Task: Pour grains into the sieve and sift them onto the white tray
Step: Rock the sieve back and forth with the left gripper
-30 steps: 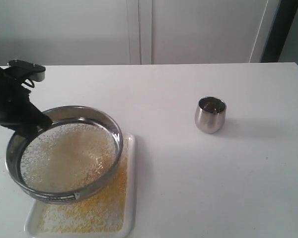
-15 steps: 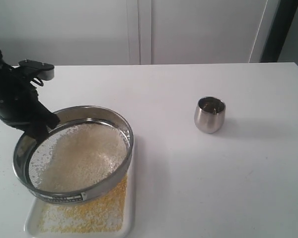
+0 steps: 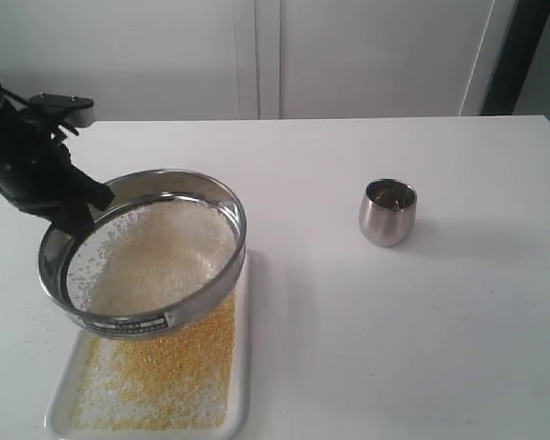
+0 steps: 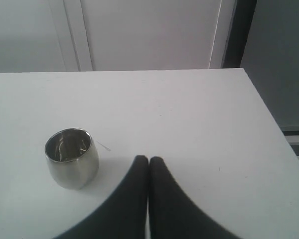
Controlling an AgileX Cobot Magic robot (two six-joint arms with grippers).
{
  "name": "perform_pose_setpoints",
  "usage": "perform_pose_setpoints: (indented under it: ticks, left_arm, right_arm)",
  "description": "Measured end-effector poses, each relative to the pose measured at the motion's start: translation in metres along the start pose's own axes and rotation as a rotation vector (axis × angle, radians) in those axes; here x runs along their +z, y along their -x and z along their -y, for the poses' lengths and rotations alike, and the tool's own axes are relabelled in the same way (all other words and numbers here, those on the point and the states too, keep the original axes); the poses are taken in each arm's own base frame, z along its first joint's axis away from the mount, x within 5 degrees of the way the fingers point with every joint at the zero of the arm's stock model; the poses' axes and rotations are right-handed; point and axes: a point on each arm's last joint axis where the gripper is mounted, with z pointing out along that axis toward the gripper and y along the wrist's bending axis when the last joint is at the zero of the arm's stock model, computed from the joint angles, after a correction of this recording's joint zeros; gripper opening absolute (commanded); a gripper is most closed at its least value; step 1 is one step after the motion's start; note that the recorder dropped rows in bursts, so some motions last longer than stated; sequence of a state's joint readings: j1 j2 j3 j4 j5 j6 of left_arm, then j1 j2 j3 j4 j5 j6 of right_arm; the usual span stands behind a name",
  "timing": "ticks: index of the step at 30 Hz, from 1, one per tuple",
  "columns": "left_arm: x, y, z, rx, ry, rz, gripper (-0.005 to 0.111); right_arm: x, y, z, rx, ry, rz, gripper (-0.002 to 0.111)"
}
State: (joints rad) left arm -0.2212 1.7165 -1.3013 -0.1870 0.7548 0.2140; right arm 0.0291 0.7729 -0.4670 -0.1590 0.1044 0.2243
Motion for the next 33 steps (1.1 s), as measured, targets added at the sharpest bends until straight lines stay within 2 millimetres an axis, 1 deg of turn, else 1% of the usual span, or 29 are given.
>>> perform_pose_setpoints:
  ticks: [1, 2, 4, 6, 7, 9, 11, 12, 14, 16, 17, 18, 20, 22, 23, 25, 27, 28, 29, 31, 33]
  left_arm:
    - [0.002, 0.002, -0.001, -0.007, -0.008, -0.020, 0.000]
    - [0.002, 0.000, 0.000, -0.010, -0.017, -0.051, 0.000]
    - [0.007, -0.011, 0.006, -0.001, -0.040, -0.119, 0.000]
    - [0.012, -0.019, 0.012, 0.012, -0.038, -0.133, 0.000]
    - [0.012, -0.018, 0.011, 0.016, -0.029, -0.121, 0.000]
    - [0.007, -0.006, 0.006, -0.006, -0.009, -0.066, 0.000]
    - [0.002, 0.002, -0.001, -0.024, -0.005, -0.053, 0.000]
    - [-0.001, 0.001, -0.003, -0.031, -0.008, -0.062, 0.000]
    - [-0.002, -0.011, 0.002, -0.017, -0.018, -0.103, 0.000]
    - [-0.003, -0.024, 0.010, 0.016, -0.016, -0.107, 0.000]
    - [-0.004, -0.024, 0.011, 0.021, -0.010, -0.088, 0.000]
    - [-0.006, -0.020, 0.011, 0.023, 0.000, -0.056, 0.000]
    - [-0.012, -0.007, 0.003, -0.006, 0.010, -0.015, 0.000]
    - [-0.015, 0.000, -0.005, -0.035, 0.007, -0.026, 0.000]
    - [-0.015, -0.002, -0.005, -0.037, 0.001, -0.049, 0.000]
    - [-0.012, -0.017, 0.000, -0.023, 0.000, -0.093, 0.000]
    - [-0.013, -0.029, 0.010, 0.019, 0.019, -0.074, 0.000]
    - [-0.014, -0.029, 0.012, 0.028, 0.027, -0.049, 0.000]
    - [-0.016, -0.026, 0.012, 0.027, 0.035, -0.020, 0.000]
    - [-0.020, -0.011, 0.005, 0.004, 0.049, 0.034, 0.000]
    - [-0.016, 0.000, -0.006, -0.029, 0.049, 0.024, 0.000]
  right_arm:
    - [0.000, 0.000, 0.000, 0.000, 0.000, 0.000, 0.000]
    - [0.000, 0.000, 0.000, 0.000, 0.000, 0.000, 0.000]
    - [0.000, 0.000, 0.000, 0.000, 0.000, 0.000, 0.000]
    - [0.000, 0.000, 0.000, 0.000, 0.000, 0.000, 0.000]
    - [0.000, 0.000, 0.000, 0.000, 0.000, 0.000, 0.000]
    - [0.000, 0.000, 0.000, 0.000, 0.000, 0.000, 0.000]
    - [0.000, 0.000, 0.000, 0.000, 0.000, 0.000, 0.000]
    - [0.000, 0.000, 0.000, 0.000, 0.000, 0.000, 0.000]
    - [0.000, 0.000, 0.000, 0.005, 0.000, 0.000, 0.000]
    - [0.000, 0.000, 0.000, 0.012, 0.000, 0.000, 0.000]
    - [0.000, 0.000, 0.000, 0.014, 0.000, 0.000, 0.000]
    - [0.000, 0.000, 0.000, 0.016, 0.000, 0.000, 0.000]
    - [0.000, 0.000, 0.000, 0.015, 0.000, 0.000, 0.000]
    - [0.000, 0.000, 0.000, 0.016, 0.000, 0.000, 0.000]
    - [0.000, 0.000, 0.000, 0.016, 0.000, 0.000, 0.000]
    - [0.000, 0.000, 0.000, 0.018, 0.000, 0.000, 0.000]
    - [0.000, 0.000, 0.000, 0.018, 0.000, 0.000, 0.000]
    - [0.000, 0.000, 0.000, 0.018, 0.000, 0.000, 0.000]
    - [0.000, 0.000, 0.000, 0.018, 0.000, 0.000, 0.000]
    - [0.000, 0.000, 0.000, 0.018, 0.000, 0.000, 0.000]
    - [0.000, 0.000, 0.000, 0.018, 0.000, 0.000, 0.000]
